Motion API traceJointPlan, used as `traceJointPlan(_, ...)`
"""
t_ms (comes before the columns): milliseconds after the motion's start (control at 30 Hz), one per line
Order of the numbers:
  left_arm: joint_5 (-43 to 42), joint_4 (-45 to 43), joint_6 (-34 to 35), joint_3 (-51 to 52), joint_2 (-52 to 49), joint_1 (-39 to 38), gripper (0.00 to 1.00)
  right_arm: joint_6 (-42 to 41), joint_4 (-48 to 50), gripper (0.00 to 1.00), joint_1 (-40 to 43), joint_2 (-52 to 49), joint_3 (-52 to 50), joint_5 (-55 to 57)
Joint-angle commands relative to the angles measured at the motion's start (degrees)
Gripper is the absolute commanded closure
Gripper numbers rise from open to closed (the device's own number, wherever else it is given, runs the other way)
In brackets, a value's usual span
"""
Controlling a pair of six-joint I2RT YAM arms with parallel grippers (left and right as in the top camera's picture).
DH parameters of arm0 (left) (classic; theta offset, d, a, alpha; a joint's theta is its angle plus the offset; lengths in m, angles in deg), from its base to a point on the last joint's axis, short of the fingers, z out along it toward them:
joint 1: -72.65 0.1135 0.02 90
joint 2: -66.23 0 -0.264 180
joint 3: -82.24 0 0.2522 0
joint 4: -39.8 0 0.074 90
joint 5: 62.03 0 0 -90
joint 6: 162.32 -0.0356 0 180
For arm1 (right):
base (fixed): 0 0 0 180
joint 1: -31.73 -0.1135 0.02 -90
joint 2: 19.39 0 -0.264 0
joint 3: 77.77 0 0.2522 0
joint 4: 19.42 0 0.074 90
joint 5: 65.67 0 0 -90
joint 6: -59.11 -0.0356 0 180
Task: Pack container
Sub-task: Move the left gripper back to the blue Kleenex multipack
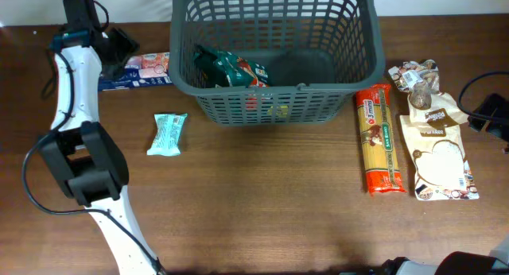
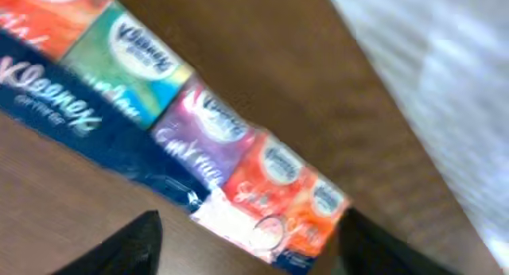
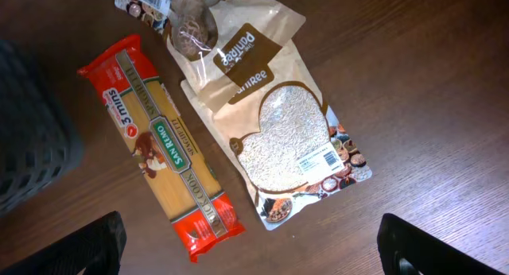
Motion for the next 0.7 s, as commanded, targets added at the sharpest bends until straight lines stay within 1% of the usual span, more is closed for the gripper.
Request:
traceJointPlan(0,0.5,-1.7,5.2,-0.2,0.1,-1.3,0.14,-0.1,0.0,0.01,0.3,0.4,0.3,-0.5)
traceJointPlan(33,-0.6,-2.1,5.7,-0.2,0.1,-1.5,0.00,-0.1,0.0,0.01,0.3,0.4,0.3,-0.5)
traceJointPlan(100,-3.6,-2.5,5.5,-0.2,0.1,-1.7,0.01,-0.1,0.0,0.01,0.3,0.4,0.3,-0.5)
traceJointPlan(167,-3.9,-2.4,4.1,-0.2,0.1,-1.8,0.01,-0.1,0.0,0.01,0.3,0.4,0.3,-0.5)
traceJointPlan(200,-3.7,-2.4,4.1,-0.2,0.1,-1.8,0.09,-0.1,0.0,0.01,0.3,0.4,0.3,-0.5)
traceJointPlan(233,-3.7,-2.4,4.2,-0.2,0.1,-1.7,0.26,-0.1,0.0,0.01,0.3,0.4,0.3,-0.5)
traceJointPlan(267,-3.7,-2.2,5.7,-0.2,0.1,-1.7,0.34,-0.1,0.0,0.01,0.3,0.4,0.3,-0.5)
traceJointPlan(300,-3.1,-1.4,8.9,-0.2,0.1,-1.6,0.37,-0.1,0.0,0.01,0.3,0.4,0.3,-0.5)
traceJointPlan(367,-0.4,4.0,22.2,-0.2,0.1,-1.5,0.38,-0.1,0.0,0.01,0.3,0.4,0.3,-0.5)
traceJointPlan(400,0.4,6.3,26.7,-0.2,0.1,-1.4,0.38,-0.1,0.0,0.01,0.3,0.4,0.3,-0.5)
traceJointPlan(433,0.9,8.0,29.9,-0.2,0.1,-1.4,0.38,-0.1,0.0,0.01,0.3,0.4,0.3,-0.5)
traceJointPlan(533,1.9,10.7,33.9,-0.2,0.0,-1.4,0.32,-0.1,0.0,0.01,0.3,0.4,0.3,-0.5)
traceJointPlan(600,2.8,13.3,37.8,-0.2,0.0,-1.4,0.27,-0.1,0.0,0.01,0.3,0.4,0.3,-0.5)
traceJointPlan(667,3.5,14.1,39.7,-0.2,0.0,-1.4,0.24,-0.1,0.0,0.01,0.3,0.4,0.3,-0.5)
